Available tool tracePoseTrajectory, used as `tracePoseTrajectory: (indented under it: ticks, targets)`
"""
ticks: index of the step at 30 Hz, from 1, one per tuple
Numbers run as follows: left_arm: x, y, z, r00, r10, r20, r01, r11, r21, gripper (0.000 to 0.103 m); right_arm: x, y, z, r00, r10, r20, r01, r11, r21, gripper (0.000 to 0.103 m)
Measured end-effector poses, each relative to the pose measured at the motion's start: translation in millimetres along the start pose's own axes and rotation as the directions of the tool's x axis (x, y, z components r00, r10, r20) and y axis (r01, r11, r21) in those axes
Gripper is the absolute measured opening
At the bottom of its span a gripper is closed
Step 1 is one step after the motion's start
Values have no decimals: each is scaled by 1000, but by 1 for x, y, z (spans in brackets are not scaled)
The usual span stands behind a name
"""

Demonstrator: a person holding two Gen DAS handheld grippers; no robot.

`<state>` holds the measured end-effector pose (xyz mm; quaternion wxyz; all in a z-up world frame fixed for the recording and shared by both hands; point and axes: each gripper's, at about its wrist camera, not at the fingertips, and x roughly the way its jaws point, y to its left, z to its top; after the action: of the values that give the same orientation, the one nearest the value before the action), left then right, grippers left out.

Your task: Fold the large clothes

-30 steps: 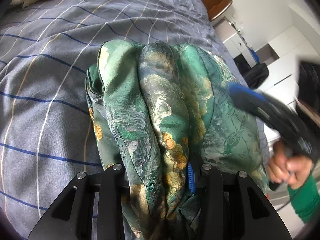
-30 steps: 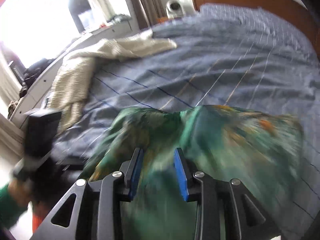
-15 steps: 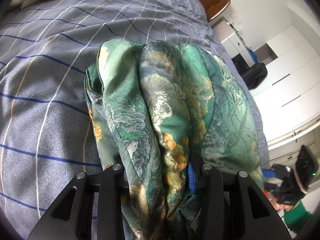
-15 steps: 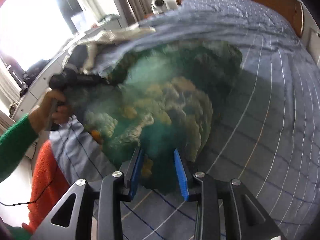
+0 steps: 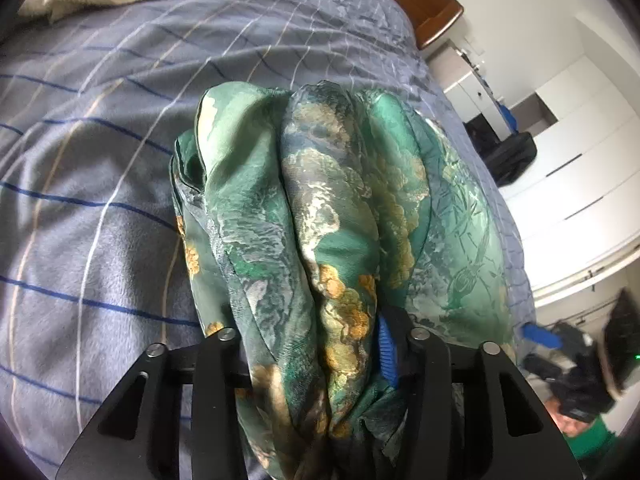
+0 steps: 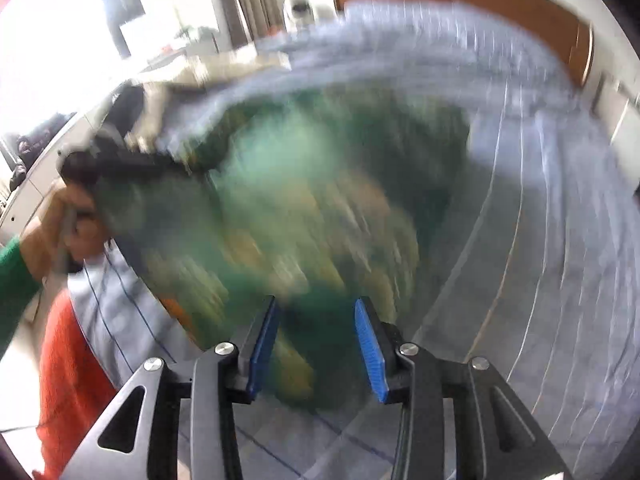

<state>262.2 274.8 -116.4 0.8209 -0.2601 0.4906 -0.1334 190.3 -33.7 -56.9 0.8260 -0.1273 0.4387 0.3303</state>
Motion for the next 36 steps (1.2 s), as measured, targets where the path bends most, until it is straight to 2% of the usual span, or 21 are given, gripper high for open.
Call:
tracePoseTrajectory:
  ticks: [2, 4, 7, 8, 10, 12, 15, 17, 19, 21, 24, 26, 27, 29, 33, 36]
  targets:
    - [-6, -7, -1, 1000, 21, 9, -21, 1000, 3, 55, -3, 19, 19, 994, 77, 72, -77, 997, -3, 40]
    - [-18, -11, -1, 1000, 17, 14, -17, 1000, -16, 59, 10, 37, 32, 982, 156, 103, -155, 988, -18, 40]
    - [-56, 0, -4, 997, 0, 76, 5, 998, -66, 73, 48, 61, 38, 967, 249, 49, -247, 968, -33, 41]
    - [-67, 6, -5, 995, 4, 103, 5, 997, -83, 83, 60, 67, 36, 973, 228, 31, -226, 973, -47, 41]
    - [-87, 29, -9, 988, -12, 152, 33, 990, -136, 91, 70, 70, 30, 980, 197, 29, -195, 978, -79, 41]
    - [-88, 47, -12, 988, -39, 151, 65, 983, -172, 91, 72, 68, 26, 979, 199, 43, -195, 978, -69, 41]
    - [-70, 67, -17, 981, -148, 125, 172, 962, -211, 92, 73, 65, 23, 978, 203, 43, -200, 978, -56, 41]
    - [-48, 74, -16, 964, -247, 95, 263, 936, -232, 93, 73, 66, 22, 980, 194, 43, -192, 979, -62, 40]
    - [-29, 74, -14, 955, -285, 77, 295, 925, -238, 93, 73, 71, 22, 983, 180, 43, -177, 981, -75, 40]
    - [-14, 74, -12, 939, -337, 73, 345, 910, -231, 94, 74, 77, 22, 985, 169, 44, -165, 983, -84, 40]
    - [1, 73, -6, 883, -463, 75, 467, 854, -230, 97, 74, 78, 20, 985, 164, 45, -159, 983, -88, 40]
    - [6, 69, 0, 864, -499, 65, 500, 839, -213, 102, 74, 78, 19, 986, 162, 46, -157, 983, -92, 40]
    - [9, 68, 3, 861, -505, 54, 505, 839, -201, 102, 75, 78, 18, 986, 159, 47, -155, 983, -95, 40]
    - [21, 58, 10, 877, -480, 9, 474, 862, -182, 102, 76, 81, 18, 987, 151, 51, -146, 985, -97, 40]
    - [45, 28, 29, 923, -373, -98, 361, 925, -121, 102, 77, 88, 13, 989, 130, 64, -123, 987, -102, 40]
    - [60, 13, 43, 943, -283, -177, 269, 958, -102, 103, 77, 90, 10, 990, 119, 76, -112, 989, -95, 40]
